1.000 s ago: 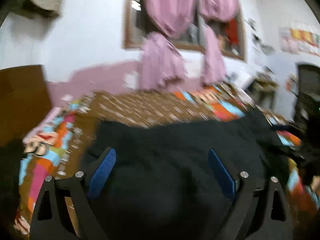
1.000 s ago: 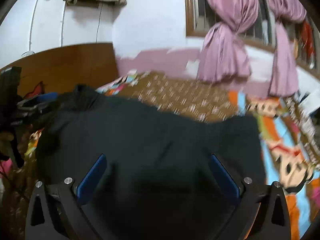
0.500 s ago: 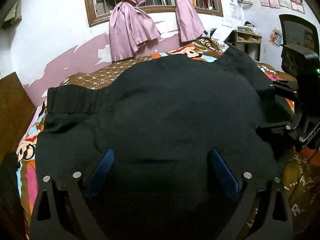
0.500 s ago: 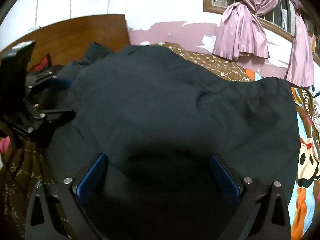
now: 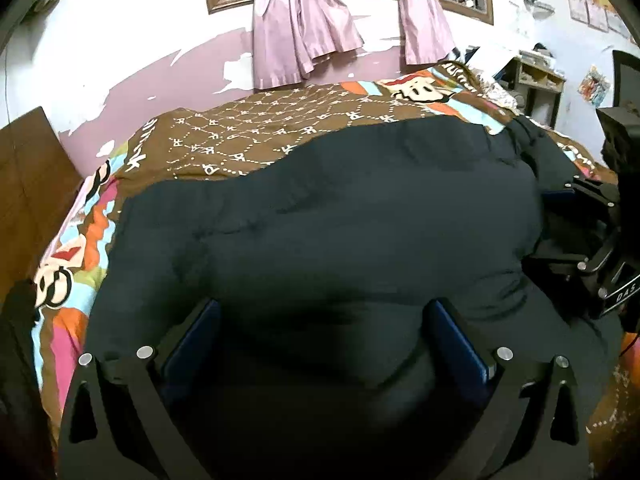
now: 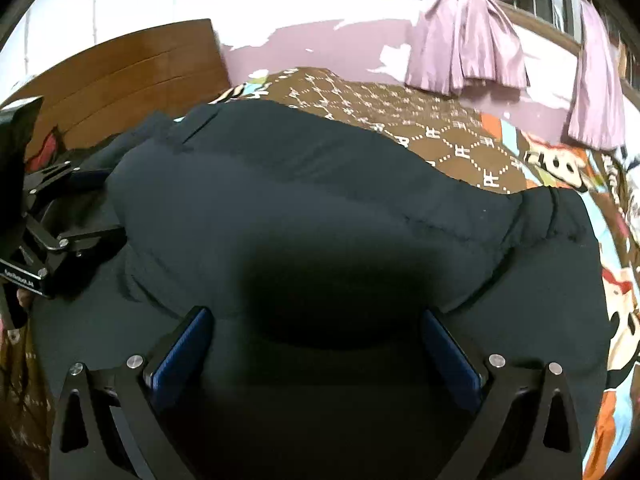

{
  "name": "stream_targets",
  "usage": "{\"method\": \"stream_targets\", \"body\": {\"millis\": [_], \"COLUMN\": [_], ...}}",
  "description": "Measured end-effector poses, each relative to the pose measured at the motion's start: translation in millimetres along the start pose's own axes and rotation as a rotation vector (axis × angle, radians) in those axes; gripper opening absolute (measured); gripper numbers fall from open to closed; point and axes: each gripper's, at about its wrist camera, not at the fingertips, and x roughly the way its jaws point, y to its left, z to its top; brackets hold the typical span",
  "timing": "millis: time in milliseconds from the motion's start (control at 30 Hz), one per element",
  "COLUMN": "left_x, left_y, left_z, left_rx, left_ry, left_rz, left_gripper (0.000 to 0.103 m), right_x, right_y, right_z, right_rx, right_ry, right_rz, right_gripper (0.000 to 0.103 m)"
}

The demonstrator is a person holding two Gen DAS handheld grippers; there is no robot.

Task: Fold large clothes
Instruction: 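Press the folded jacket flat with both tools and hold still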

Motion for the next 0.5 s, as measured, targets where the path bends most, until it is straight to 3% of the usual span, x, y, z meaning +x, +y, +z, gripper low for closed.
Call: {"method": "stream_targets", "body": {"millis": [200, 400, 500], "left_x": [13.9, 8.2, 13.4], "left_y": [22.9, 40.8, 46.4], "left_z": [8.0, 6.1, 10.1], "left_rx": [-0.072, -0.144, -0.159], "left_ry": [0.022, -0.025, -0.009], "left_rz": [0.003, 0.022, 0.012], "left_gripper": [0.102, 0.102, 0.102], "right_x": [9.7, 10.6, 15.9], "right_y": [-14.1, -33.8, -38.2], "right_z": [14.8, 17.2, 20.2], "right_rx": [0.047, 0.129, 0.128], "right_ry": [0.024, 0.007, 0.022], "right_rz": [-0.005, -0.029, -0.057], "right_gripper": [0.103, 0.103, 0.103]}}
